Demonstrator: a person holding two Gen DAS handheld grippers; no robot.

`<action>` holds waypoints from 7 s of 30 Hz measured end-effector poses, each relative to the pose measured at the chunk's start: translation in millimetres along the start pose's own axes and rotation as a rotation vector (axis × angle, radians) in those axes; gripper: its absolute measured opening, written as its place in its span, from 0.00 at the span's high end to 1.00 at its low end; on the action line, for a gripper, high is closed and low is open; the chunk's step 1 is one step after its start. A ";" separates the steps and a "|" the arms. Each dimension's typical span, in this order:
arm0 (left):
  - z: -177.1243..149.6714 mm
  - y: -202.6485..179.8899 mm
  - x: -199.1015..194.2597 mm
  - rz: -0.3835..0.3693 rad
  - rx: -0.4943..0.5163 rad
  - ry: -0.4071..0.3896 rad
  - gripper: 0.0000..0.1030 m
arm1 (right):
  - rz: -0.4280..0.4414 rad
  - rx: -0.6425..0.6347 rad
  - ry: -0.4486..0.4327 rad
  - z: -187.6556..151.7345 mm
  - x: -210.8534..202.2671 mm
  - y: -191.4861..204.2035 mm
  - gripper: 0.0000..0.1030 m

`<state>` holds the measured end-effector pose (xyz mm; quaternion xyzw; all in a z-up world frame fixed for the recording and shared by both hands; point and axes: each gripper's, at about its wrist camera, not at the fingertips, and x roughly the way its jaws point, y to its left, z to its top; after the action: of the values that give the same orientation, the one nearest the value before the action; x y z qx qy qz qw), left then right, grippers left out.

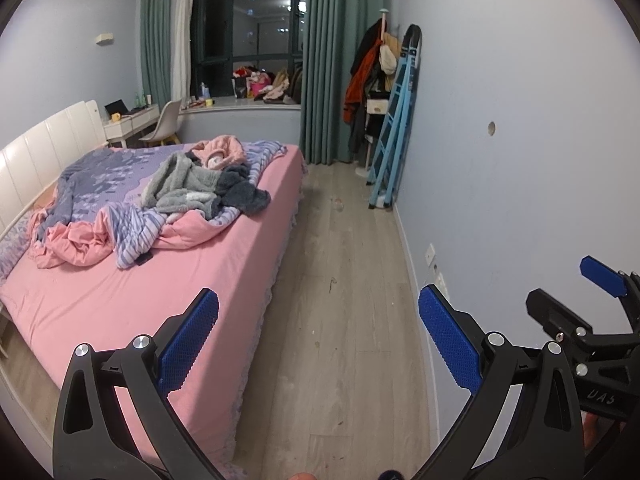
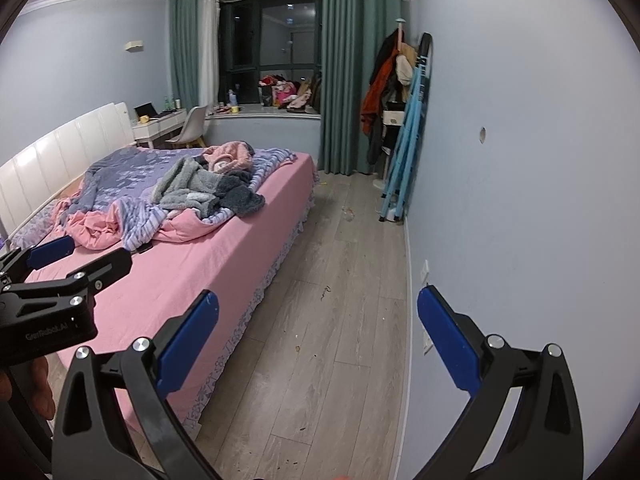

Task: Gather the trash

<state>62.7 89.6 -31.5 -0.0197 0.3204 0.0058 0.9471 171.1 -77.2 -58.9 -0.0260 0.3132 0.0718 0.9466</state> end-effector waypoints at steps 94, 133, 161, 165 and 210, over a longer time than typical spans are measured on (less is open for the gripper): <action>775.6 41.1 1287.4 0.036 0.091 0.180 0.06 | 0.000 0.015 0.357 682.9 1174.7 -180.9 0.07; 433.8 3.9 1784.5 -0.090 0.155 0.275 0.06 | 0.120 -0.175 0.484 321.4 1659.7 -227.8 0.07; 331.5 -1.9 1910.5 -0.153 0.234 0.245 0.06 | 0.199 -0.268 0.531 206.7 1790.7 -213.4 0.47; 330.8 -1.7 1913.4 -0.154 0.219 0.246 0.06 | 0.218 -0.274 0.522 208.6 1788.6 -211.1 0.69; 806.7 -66.3 1498.1 -0.032 0.109 0.270 0.06 | 0.249 -0.156 0.412 707.5 1377.9 -260.8 0.90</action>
<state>1744.1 54.0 -298.3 0.0261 0.4444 -0.0293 0.8950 1721.1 -103.5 -312.1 -0.0742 0.4938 0.2049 0.8418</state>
